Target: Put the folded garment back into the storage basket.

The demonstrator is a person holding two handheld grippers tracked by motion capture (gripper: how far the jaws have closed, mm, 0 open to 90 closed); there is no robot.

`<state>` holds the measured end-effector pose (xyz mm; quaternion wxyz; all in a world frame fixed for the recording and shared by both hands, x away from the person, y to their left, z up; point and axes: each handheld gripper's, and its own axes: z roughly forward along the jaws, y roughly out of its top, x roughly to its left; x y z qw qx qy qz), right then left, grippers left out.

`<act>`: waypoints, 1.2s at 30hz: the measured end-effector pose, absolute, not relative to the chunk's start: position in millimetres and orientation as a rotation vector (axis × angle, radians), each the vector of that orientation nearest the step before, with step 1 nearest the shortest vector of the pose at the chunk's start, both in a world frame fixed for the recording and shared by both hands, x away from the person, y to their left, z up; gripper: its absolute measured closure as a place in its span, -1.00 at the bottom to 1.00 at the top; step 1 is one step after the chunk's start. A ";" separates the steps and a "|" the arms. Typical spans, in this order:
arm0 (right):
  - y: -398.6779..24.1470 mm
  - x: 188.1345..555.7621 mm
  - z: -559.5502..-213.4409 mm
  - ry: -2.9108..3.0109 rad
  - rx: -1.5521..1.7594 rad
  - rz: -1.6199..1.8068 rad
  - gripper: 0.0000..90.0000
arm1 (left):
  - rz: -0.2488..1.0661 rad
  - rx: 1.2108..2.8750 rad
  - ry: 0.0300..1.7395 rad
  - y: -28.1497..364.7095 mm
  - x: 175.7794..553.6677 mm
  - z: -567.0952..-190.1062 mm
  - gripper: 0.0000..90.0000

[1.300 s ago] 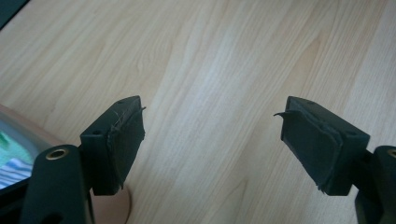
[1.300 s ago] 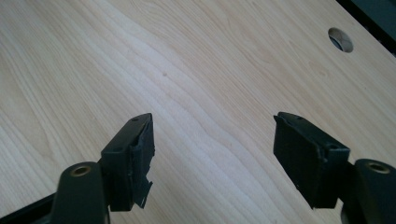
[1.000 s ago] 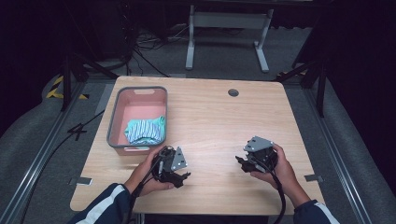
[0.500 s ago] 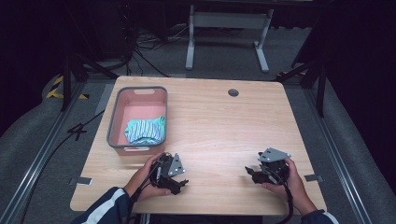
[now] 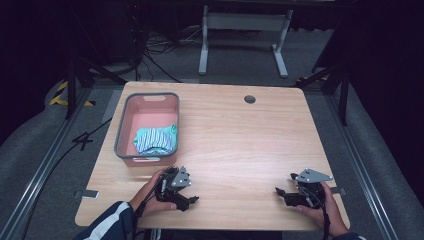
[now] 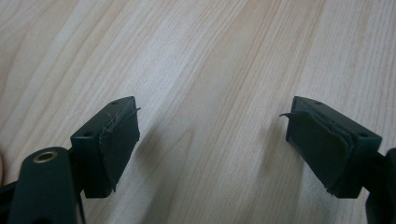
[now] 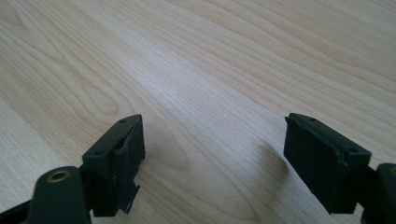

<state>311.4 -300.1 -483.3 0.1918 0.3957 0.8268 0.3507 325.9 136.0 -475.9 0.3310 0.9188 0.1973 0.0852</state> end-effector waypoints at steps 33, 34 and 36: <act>-305.2 315.6 -486.6 2.323 1.146 1.027 -0.60 | 0.195 2.335 0.528 142.3 327.6 -482.9 -0.67; -305.2 315.6 -486.6 2.323 1.146 1.027 -0.60 | 0.195 2.335 0.529 142.2 327.6 -482.9 -0.67; -305.2 315.6 -486.6 2.323 1.146 1.027 -0.60 | 0.195 2.335 0.529 142.2 327.6 -482.9 -0.67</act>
